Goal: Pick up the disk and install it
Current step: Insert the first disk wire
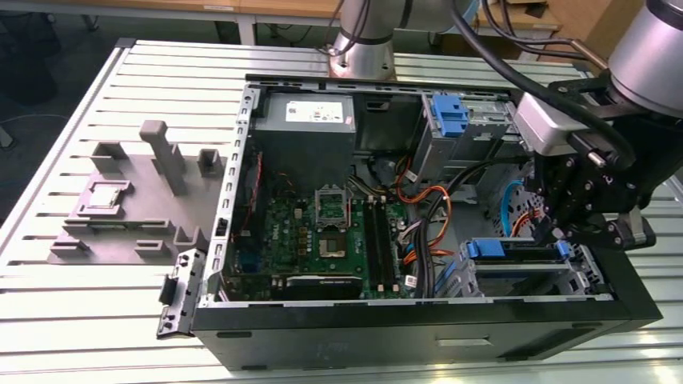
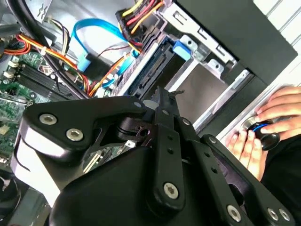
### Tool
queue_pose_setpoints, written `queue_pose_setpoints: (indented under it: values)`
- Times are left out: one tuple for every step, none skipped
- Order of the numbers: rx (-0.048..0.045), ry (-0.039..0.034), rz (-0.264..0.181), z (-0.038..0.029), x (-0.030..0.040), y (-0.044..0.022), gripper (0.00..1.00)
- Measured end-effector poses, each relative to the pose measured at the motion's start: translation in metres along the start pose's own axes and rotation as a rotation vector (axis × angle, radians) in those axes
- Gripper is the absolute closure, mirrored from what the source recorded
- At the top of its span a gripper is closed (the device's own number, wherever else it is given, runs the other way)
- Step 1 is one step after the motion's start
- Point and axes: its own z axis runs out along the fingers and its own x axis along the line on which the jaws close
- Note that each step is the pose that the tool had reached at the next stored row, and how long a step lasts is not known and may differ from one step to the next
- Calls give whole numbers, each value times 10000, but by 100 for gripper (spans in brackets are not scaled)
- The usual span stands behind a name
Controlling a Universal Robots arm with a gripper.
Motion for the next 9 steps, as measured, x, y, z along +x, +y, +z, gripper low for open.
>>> queue_pose_setpoints:
  values:
    - [1, -2, 0, 6, -10, -22, 90]
    - [1, -3, 1, 9, -22, -40, 90]
    - [1, -2, -1, 9, -33, -53, 90]
    - [1, -3, -3, 10, -42, -62, 90]
    - [1, -2, -5, 10, -52, -71, 90]
    - [1, -2, -7, 10, -63, -78, 90]
    - [1, -1, -7, 9, -76, -84, 90]
    - [1, -1, -8, 9, -89, -89, 90]
    - [1, 1, -9, 9, -99, -94, 90]
